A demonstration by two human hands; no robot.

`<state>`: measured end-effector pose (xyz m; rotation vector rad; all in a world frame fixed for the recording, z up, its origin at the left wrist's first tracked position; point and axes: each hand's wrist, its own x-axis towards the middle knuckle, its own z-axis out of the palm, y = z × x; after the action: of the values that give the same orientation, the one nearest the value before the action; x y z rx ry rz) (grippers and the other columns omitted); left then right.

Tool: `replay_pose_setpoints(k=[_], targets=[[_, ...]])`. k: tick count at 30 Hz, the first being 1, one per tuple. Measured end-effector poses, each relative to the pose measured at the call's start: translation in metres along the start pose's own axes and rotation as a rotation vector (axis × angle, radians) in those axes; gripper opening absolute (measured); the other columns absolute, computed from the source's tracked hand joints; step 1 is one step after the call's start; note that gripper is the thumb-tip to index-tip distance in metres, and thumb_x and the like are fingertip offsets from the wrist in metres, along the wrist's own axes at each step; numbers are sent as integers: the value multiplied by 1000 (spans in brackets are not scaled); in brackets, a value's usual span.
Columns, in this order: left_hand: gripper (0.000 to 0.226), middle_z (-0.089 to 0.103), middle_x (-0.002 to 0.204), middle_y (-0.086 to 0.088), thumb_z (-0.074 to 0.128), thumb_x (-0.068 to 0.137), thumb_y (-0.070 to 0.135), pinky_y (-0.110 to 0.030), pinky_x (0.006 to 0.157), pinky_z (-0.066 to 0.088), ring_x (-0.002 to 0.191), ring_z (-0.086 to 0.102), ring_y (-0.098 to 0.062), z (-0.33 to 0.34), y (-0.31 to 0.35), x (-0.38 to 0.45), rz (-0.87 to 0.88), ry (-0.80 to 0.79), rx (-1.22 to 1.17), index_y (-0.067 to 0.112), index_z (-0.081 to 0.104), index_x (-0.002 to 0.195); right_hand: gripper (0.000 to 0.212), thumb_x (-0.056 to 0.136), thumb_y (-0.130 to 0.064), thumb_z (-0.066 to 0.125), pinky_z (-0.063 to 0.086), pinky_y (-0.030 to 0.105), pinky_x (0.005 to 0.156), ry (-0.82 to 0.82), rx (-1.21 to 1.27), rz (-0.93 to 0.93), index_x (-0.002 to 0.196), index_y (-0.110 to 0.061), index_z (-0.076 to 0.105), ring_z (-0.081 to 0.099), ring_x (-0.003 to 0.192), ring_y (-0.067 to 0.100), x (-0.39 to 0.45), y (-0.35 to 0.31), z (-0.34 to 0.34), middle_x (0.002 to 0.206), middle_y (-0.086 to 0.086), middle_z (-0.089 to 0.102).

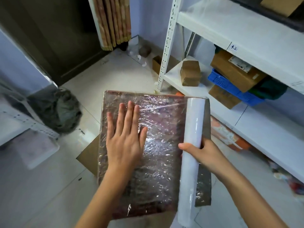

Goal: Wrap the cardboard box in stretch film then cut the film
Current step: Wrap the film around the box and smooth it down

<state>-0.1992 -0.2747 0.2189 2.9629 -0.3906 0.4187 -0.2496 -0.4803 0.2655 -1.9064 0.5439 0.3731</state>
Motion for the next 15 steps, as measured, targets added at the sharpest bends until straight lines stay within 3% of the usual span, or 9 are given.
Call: replay_pose_setpoints(k=[3, 5, 10, 13, 15], targets=[[61, 21, 156, -8, 12, 101, 45, -49, 118, 9, 146, 14, -25, 3, -9, 5, -14, 0, -10, 8, 23, 149, 30, 72, -30, 74, 58, 28, 65, -100, 151, -21, 94, -16, 60, 71, 69, 17, -8, -7, 14, 84, 9, 69], [62, 21, 156, -8, 13, 100, 46, -47, 119, 6, 146, 12, -24, 5, -17, 6, -28, -10, -14, 8, 24, 148, 35, 77, -22, 72, 57, 24, 62, -154, 201, -26, 105, -14, 55, 72, 70, 19, -14, -11, 20, 90, 10, 68], [62, 20, 156, -6, 17, 99, 45, -45, 119, 4, 146, 11, -22, 8, -35, -2, -32, 3, -27, 8, 23, 149, 59, 61, -34, 83, 57, 36, 82, -196, 110, 2, 110, -15, 57, 69, 87, 18, -15, -10, 18, 97, 5, 70], [61, 19, 156, -6, 19, 99, 44, -45, 119, 5, 146, 10, -22, 8, -42, -7, -20, 15, -53, 9, 22, 149, 52, 63, -29, 84, 58, 32, 77, -140, 14, -25, 104, -18, 53, 68, 84, 16, -16, -13, 22, 93, 7, 66], [61, 19, 156, -6, 18, 99, 44, -45, 119, 4, 146, 10, -22, 10, -45, -9, -36, 20, -63, 9, 21, 149, 49, 63, -28, 83, 58, 37, 76, -79, -5, -46, 99, -20, 51, 68, 84, 22, -14, -14, 24, 92, 10, 64]])
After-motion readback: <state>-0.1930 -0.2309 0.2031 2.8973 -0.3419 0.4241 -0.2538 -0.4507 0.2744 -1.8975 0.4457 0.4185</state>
